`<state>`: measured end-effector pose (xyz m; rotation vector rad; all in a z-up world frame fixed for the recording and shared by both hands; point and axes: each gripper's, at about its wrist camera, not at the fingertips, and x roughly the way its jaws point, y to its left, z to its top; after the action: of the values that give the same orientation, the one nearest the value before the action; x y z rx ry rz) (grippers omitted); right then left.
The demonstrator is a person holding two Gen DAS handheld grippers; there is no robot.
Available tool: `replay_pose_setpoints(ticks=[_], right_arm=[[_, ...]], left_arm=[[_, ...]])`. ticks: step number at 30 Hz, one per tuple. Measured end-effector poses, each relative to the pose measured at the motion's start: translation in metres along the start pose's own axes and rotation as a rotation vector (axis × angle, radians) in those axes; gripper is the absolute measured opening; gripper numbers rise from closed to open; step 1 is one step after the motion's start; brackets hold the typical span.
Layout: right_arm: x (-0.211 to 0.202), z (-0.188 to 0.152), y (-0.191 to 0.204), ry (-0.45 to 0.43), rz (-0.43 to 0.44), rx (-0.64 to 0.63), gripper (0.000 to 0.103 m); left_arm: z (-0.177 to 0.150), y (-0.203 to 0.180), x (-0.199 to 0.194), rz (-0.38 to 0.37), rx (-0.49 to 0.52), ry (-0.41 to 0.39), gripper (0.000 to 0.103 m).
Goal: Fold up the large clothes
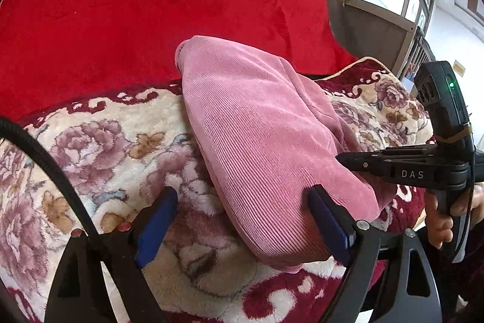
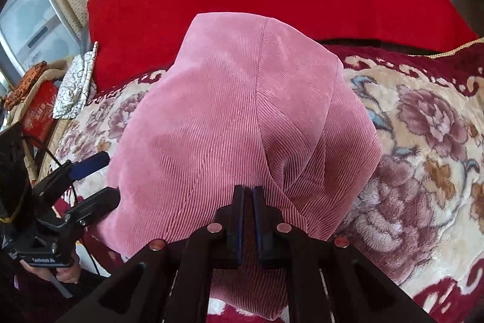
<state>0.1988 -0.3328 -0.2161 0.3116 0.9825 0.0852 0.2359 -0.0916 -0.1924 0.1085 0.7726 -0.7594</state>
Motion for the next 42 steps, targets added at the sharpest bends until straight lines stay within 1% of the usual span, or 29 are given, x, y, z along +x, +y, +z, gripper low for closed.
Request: replay_pose_setpoints(ticks=[3, 7, 9, 11, 12, 14, 16, 18, 20, 22, 23, 24, 25, 26, 27, 30, 32, 33, 34, 35, 36, 37, 38, 39, 40, 41, 42], right_arm=[[0.005, 0.001, 0.0, -0.012, -0.014, 0.003, 0.008], [0.006, 0.003, -0.001, -0.018, -0.021, 0.016, 0.007], [0.002, 0.005, -0.003, -0.005, -0.01, 0.026, 0.007], [-0.005, 0.011, -0.006, 0.018, 0.019, 0.048, 0.008], [-0.008, 0.015, -0.007, 0.031, 0.034, 0.056, 0.008], [-0.019, 0.026, -0.01, 0.034, 0.076, 0.072, 0.008], [-0.029, 0.04, -0.012, 0.0, 0.094, 0.079, 0.008], [-0.033, 0.055, -0.013, -0.04, 0.058, 0.077, 0.009], [-0.028, 0.068, -0.014, -0.067, 0.054, 0.089, 0.01], [-0.015, 0.078, -0.018, -0.074, 0.067, 0.105, 0.01], [-0.001, 0.081, -0.02, -0.055, 0.049, 0.108, 0.01], [0.017, 0.082, -0.023, -0.012, 0.031, 0.108, 0.011], [0.043, 0.08, -0.029, 0.057, 0.039, 0.114, 0.008], [0.053, 0.078, -0.034, 0.064, 0.063, 0.126, 0.008], [0.053, 0.076, -0.038, 0.034, 0.083, 0.139, 0.008], [0.037, 0.077, -0.046, 0.026, 0.136, 0.168, 0.008], [0.017, 0.074, -0.06, -0.027, 0.201, 0.199, 0.01], [0.011, 0.071, -0.066, -0.048, 0.22, 0.214, 0.01], [0.001, 0.066, -0.077, -0.081, 0.256, 0.25, 0.011], [-0.005, 0.061, -0.086, -0.101, 0.29, 0.281, 0.014], [-0.008, 0.058, -0.094, -0.112, 0.31, 0.301, 0.021], [-0.013, 0.05, -0.106, -0.131, 0.351, 0.34, 0.051], [-0.015, 0.046, -0.113, -0.139, 0.367, 0.368, 0.091], [-0.018, 0.04, -0.123, -0.168, 0.382, 0.406, 0.096], [-0.021, 0.038, -0.126, -0.191, 0.389, 0.425, 0.096], [-0.022, 0.034, -0.133, -0.188, 0.407, 0.443, 0.096], [-0.019, 0.031, -0.139, -0.158, 0.436, 0.451, 0.096]], left_arm=[[0.001, 0.002, 0.003, 0.007, -0.024, 0.005, 0.095], [0.004, 0.006, 0.002, -0.009, -0.036, 0.019, 0.095], [0.007, 0.007, -0.006, -0.001, -0.024, -0.01, 0.095], [0.01, 0.007, -0.019, 0.013, -0.018, -0.07, 0.095], [0.012, 0.01, -0.024, 0.013, -0.024, -0.098, 0.095], [0.015, 0.018, -0.028, 0.026, -0.05, -0.122, 0.095], [0.018, 0.025, -0.021, 0.063, -0.08, -0.104, 0.095], [0.02, 0.034, -0.011, 0.088, -0.118, -0.077, 0.095], [0.022, 0.042, -0.005, 0.077, -0.161, -0.065, 0.095], [0.024, 0.046, 0.004, 0.044, -0.192, -0.046, 0.095], [0.023, 0.045, 0.01, 0.026, -0.189, -0.02, 0.095], [0.021, 0.042, 0.018, 0.024, -0.176, 0.01, 0.095], [0.02, 0.039, 0.023, 0.035, -0.164, 0.022, 0.095], [0.019, 0.035, 0.025, 0.049, -0.151, 0.02, 0.095], [0.02, 0.033, 0.024, 0.057, -0.136, 0.012, 0.095], [0.022, 0.036, 0.02, 0.051, -0.139, 0.003, 0.095], [0.024, 0.039, 0.016, 0.01, -0.167, -0.004, 0.095], [0.025, 0.041, 0.015, -0.024, -0.186, -0.009, 0.095], [0.025, 0.043, 0.013, -0.057, -0.204, -0.018, 0.095], [0.026, 0.043, 0.011, -0.077, -0.213, -0.026, 0.095], [0.027, 0.043, 0.01, -0.084, -0.216, -0.03, 0.095], [0.028, 0.04, 0.009, -0.085, -0.215, -0.03, 0.095], [0.029, 0.038, 0.01, -0.089, -0.216, -0.024, 0.095], [0.029, 0.037, 0.011, -0.093, -0.218, -0.016, 0.095], [0.03, 0.035, 0.013, -0.105, -0.221, -0.002, 0.095], [0.03, 0.034, 0.014, -0.123, -0.224, 0.009, 0.095], [0.03, 0.034, 0.018, -0.149, -0.231, 0.016, 0.095]])
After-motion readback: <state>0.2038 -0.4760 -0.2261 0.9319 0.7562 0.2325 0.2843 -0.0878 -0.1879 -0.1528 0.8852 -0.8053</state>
